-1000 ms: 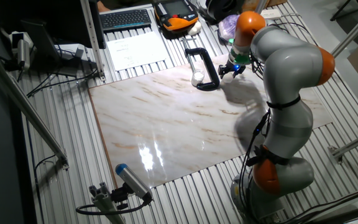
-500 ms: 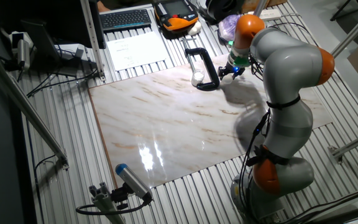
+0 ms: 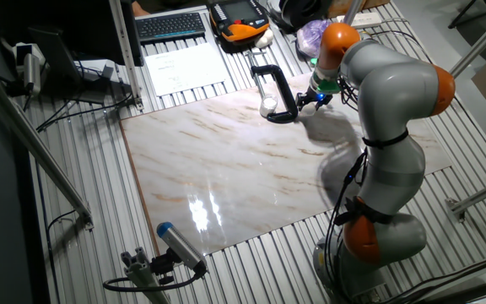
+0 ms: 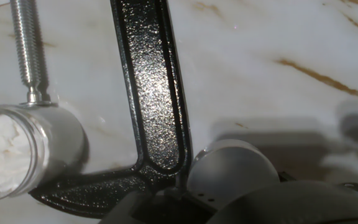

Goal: Unscrew the lid from the jar

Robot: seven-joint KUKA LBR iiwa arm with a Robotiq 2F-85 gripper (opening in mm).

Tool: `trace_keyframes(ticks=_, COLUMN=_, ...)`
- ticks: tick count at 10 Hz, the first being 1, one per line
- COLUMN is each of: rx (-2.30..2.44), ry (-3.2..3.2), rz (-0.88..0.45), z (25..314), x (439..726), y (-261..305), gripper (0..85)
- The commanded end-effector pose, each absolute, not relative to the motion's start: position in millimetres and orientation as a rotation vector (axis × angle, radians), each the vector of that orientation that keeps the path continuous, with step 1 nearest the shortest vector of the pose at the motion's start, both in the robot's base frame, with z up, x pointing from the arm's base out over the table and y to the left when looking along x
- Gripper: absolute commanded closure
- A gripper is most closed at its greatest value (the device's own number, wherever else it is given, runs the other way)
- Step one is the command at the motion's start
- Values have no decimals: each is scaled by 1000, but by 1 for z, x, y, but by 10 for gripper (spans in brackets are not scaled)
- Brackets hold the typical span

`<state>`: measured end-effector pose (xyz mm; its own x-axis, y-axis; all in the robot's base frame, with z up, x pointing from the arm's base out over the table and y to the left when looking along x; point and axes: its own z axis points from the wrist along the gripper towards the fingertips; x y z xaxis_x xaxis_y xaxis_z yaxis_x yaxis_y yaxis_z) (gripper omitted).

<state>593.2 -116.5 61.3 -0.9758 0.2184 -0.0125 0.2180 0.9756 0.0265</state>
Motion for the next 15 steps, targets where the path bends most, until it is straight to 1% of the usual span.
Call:
trace_keyframes(ticks=1, rx=346, ry=3109, rz=47, z=60, x=592, y=-116, gripper=850)
trace_keyframes(ticks=7, rx=351, ry=3110, rz=25, z=53, x=588, y=-115, gripper=850)
trace_keyframes(ticks=15, rx=357, ry=3119, rz=66, z=51, x=577, y=-116, gripper=850)
